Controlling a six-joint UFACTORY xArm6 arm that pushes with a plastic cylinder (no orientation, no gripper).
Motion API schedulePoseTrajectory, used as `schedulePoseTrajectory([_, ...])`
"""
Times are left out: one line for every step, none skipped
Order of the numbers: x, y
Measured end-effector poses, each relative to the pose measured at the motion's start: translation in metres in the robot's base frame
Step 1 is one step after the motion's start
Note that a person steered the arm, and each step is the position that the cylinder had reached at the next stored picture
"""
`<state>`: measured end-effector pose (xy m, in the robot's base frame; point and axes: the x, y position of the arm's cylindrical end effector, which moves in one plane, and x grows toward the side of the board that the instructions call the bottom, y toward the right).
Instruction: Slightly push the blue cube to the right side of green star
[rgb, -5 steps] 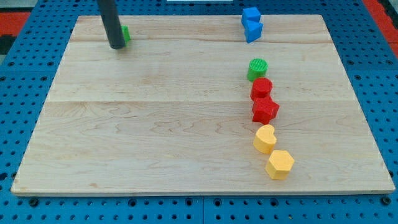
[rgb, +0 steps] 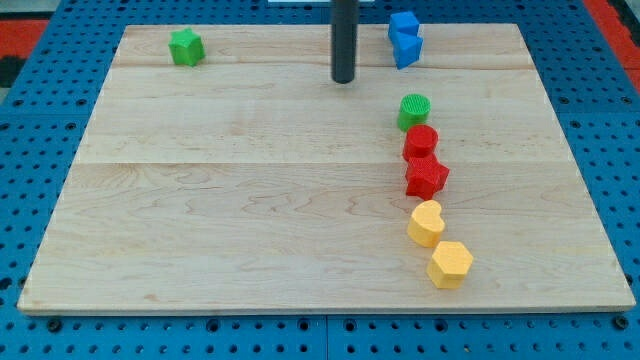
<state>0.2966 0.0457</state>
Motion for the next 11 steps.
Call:
schedulePoseTrajectory([0.004,0.053])
schedulePoseTrajectory([-0.030,0.126])
schedulePoseTrajectory([-0.071,0.166])
schedulePoseTrajectory([-0.105,0.131])
schedulePoseTrajectory([-0.104,0.089])
schedulePoseTrajectory([-0.103,0.020])
schedulePoseTrajectory([-0.095,-0.013])
schedulePoseTrajectory([-0.085,-0.024])
schedulePoseTrajectory([-0.076,-0.031])
schedulePoseTrajectory([-0.078,-0.027])
schedulePoseTrajectory([-0.100,0.005])
